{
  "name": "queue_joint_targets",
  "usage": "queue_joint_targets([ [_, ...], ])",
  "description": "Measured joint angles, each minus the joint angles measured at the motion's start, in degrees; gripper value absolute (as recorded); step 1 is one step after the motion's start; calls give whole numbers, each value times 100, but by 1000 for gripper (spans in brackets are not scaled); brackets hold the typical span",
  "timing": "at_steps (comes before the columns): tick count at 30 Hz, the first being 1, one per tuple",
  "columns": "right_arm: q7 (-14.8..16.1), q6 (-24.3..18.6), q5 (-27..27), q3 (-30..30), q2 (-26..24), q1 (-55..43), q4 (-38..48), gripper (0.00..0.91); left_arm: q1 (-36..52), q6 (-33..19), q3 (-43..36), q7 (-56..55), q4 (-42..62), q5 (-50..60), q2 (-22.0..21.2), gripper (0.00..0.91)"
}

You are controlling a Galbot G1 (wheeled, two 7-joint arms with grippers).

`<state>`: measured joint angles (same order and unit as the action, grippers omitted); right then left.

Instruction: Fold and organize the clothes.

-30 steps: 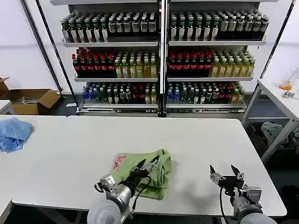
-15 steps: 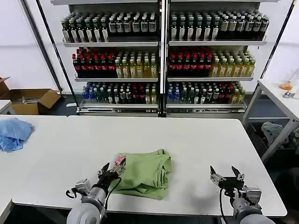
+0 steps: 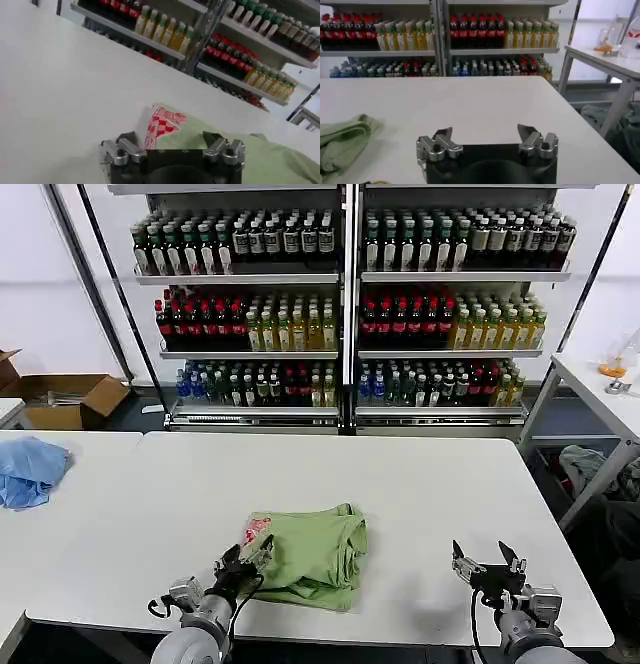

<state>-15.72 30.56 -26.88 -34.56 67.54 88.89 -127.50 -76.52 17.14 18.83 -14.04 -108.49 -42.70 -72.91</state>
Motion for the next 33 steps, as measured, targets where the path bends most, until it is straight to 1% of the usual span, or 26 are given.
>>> queue_joint_targets([
  [1, 0, 1, 7, -3, 3, 6, -2, 907, 17, -4, -10, 7, 29, -15, -6, 534],
  [2, -2, 2, 15, -8, 8, 13, -3, 907, 37, -7, -14, 13, 57, -32, -9, 252],
  [3, -3, 3, 19, -11, 13, 19, -4, 907, 54, -13, -20, 20, 86, -50, -10, 181],
  [4, -4, 3, 24, -17, 20, 24, -4, 907, 66, -22, -24, 32, 109, -69, -23, 91],
  [5, -6, 4, 30, -23, 27, 27, -5, 907, 82, -34, -30, 48, 137, -96, -26, 71],
  [7, -9, 7, 39, -28, 41, 28, -7, 907, 105, -53, -34, 72, 184, -140, -35, 50],
  [12, -22, 17, 71, -26, 85, 16, -8, 907, 108, -71, -1, 134, 238, -371, -68, 40],
  [14, -26, 23, 83, -24, 102, 18, -14, 907, 99, -83, 28, 170, 263, -514, -82, 50],
  [15, -27, 25, 86, -24, 106, 22, -24, 907, 94, -83, 40, 181, 270, -588, -88, 40],
  [27, -41, 35, 92, -40, 133, 34, -53, 907, 87, -114, 246, 282, 234, -1640, -214, 40],
  [33, -39, 33, 85, -75, 110, 47, -67, 907, 122, -111, 464, 272, 114, -2141, -181, 40],
])
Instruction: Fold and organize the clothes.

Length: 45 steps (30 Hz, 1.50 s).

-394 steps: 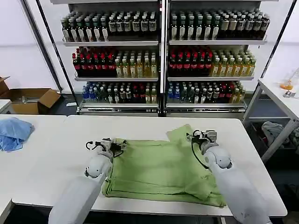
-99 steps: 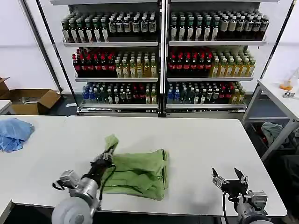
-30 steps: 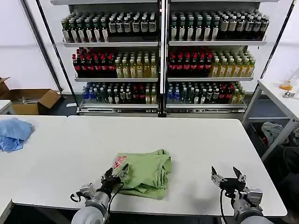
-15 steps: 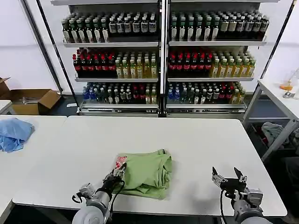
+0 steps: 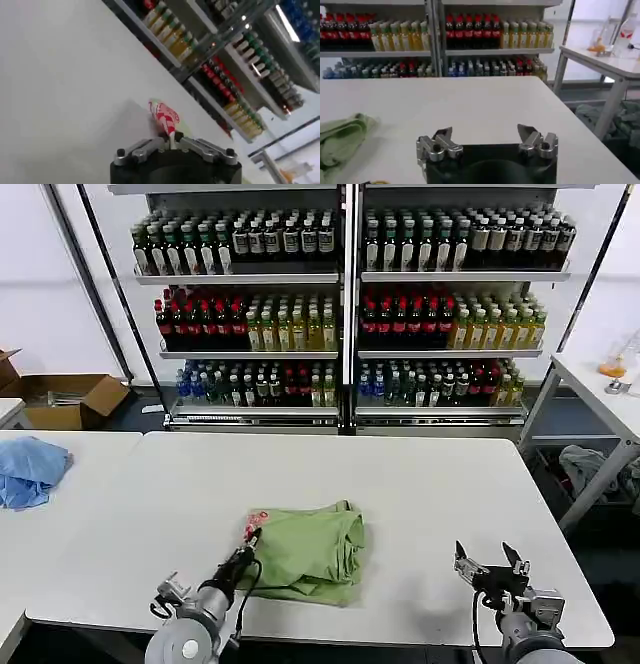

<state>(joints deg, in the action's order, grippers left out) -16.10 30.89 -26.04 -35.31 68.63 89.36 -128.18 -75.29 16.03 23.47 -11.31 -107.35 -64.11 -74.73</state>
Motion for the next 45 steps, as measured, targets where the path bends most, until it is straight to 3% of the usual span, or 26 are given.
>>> queue_joint_targets([
  [8, 19, -22, -54, -20, -43, -30, 1, 907, 67, 98, 694, -90, -279, -508, 259, 40],
  [17, 31, -34, -112, 47, -86, -128, 24, 907, 285, 535, 1765, -123, -679, -576, 1112, 40],
  [21, 38, -46, -112, 64, -85, -132, 21, 907, 438, 777, 1791, -52, -953, -413, 1368, 40],
  [25, 46, -61, -112, 53, -86, -107, -8, 907, 579, 997, 1315, 80, -1052, 212, 1449, 40],
  [30, 58, -82, -116, -14, -87, -46, -62, 907, 813, 1178, 302, 126, -781, 1419, 1229, 40],
  [35, 82, -120, -134, -97, -87, 25, -90, 907, 1245, 1340, -730, 72, -303, 2501, 715, 40],
  [45, 100, -151, -158, -178, -64, 86, -160, 907, 2326, 1497, -2267, -221, 845, 3345, -474, 50],
])
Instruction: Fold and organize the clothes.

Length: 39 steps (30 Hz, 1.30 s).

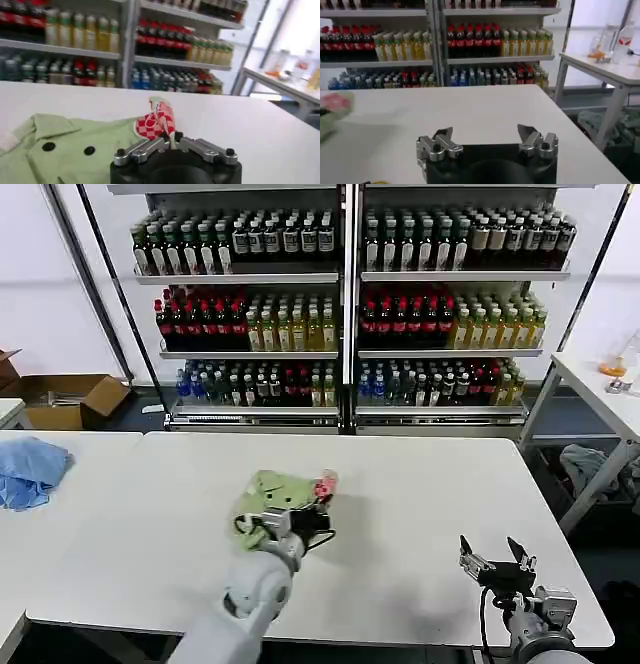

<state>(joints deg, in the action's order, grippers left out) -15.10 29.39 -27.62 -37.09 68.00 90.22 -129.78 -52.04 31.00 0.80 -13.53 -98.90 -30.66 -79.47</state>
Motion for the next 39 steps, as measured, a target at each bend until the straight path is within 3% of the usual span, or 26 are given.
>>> queue_joint_targets([
  [1, 0, 0, -6, -5, -4, -5, 0, 907, 79, 0, -80, -49, 104, 21, -109, 60],
  [3, 0, -1, -11, -6, -9, -10, 0, 907, 235, -6, -233, -139, 292, 33, -335, 433],
  [4, 0, -2, -12, -5, -10, -17, 1, 907, 302, -20, -305, -181, 378, 29, -435, 907],
  [12, 20, -21, -30, -1, -25, -104, 66, 907, 704, -581, -864, -272, 1032, 39, -980, 907],
  [21, -24, -79, -119, 142, -66, -318, 221, 907, 677, -1552, -986, -226, 1049, 217, -1113, 907],
  [27, -168, -93, -409, 439, -32, -716, 474, 907, 317, -1944, -527, -190, 422, 340, -717, 907],
  [33, -418, -53, -814, 957, 113, -1323, 930, 907, -385, -2233, 320, -234, -286, 440, -52, 907],
  [39, -665, 6, -1137, 1483, 325, -1929, 1478, 907, -1231, -2431, 1214, -281, -933, 561, 275, 907],
])
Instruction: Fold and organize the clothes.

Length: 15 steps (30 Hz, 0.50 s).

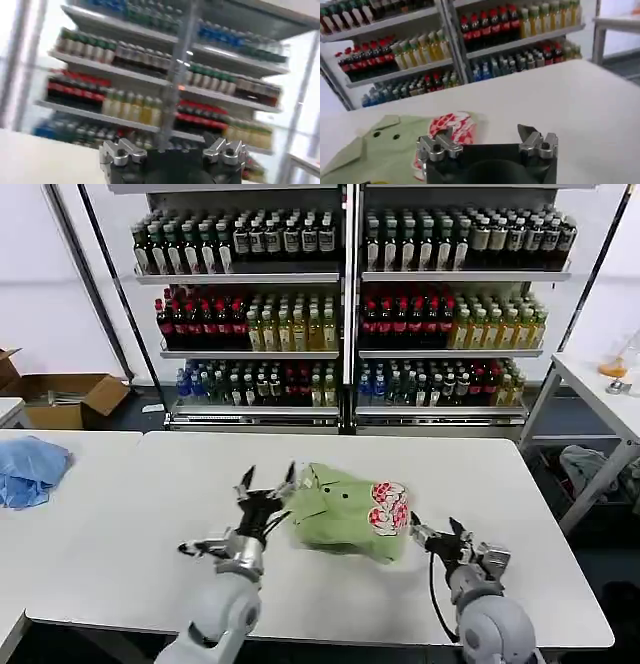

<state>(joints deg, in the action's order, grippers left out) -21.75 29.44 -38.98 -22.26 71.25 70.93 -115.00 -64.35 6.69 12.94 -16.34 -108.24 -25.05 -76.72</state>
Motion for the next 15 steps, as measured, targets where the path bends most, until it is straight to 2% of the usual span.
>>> queue_joint_targets([
  [3, -120, 38, -136, 210, 100, -265, 275, 907, -382, -76, 308, -15, -253, 57, 60, 907],
  [4, -155, 54, -187, 277, 134, -352, 371, 877, -490, -95, 382, -17, -322, 77, 68, 907],
  [5, -186, 67, -226, 330, 161, -425, 446, 796, -598, -114, 448, -19, -383, 95, 77, 907],
  [6, -221, 80, -262, 374, 187, -495, 527, 574, -704, -129, 516, -23, -447, 117, 82, 907],
  [7, -257, 95, -303, 426, 216, -569, 611, 443, -799, -142, 569, -28, -500, 138, 84, 907],
  [8, -284, 107, -338, 470, 241, -627, 677, 181, -884, -154, 614, -29, -543, 154, 87, 907],
  [10, -344, 121, -400, 545, 292, -754, 820, 0, -1045, -174, 698, -32, -640, 193, 89, 907],
  [15, -509, 160, -506, 642, 402, -1000, 1116, 0, -1360, -202, 880, -43, -837, 228, 119, 907],
])
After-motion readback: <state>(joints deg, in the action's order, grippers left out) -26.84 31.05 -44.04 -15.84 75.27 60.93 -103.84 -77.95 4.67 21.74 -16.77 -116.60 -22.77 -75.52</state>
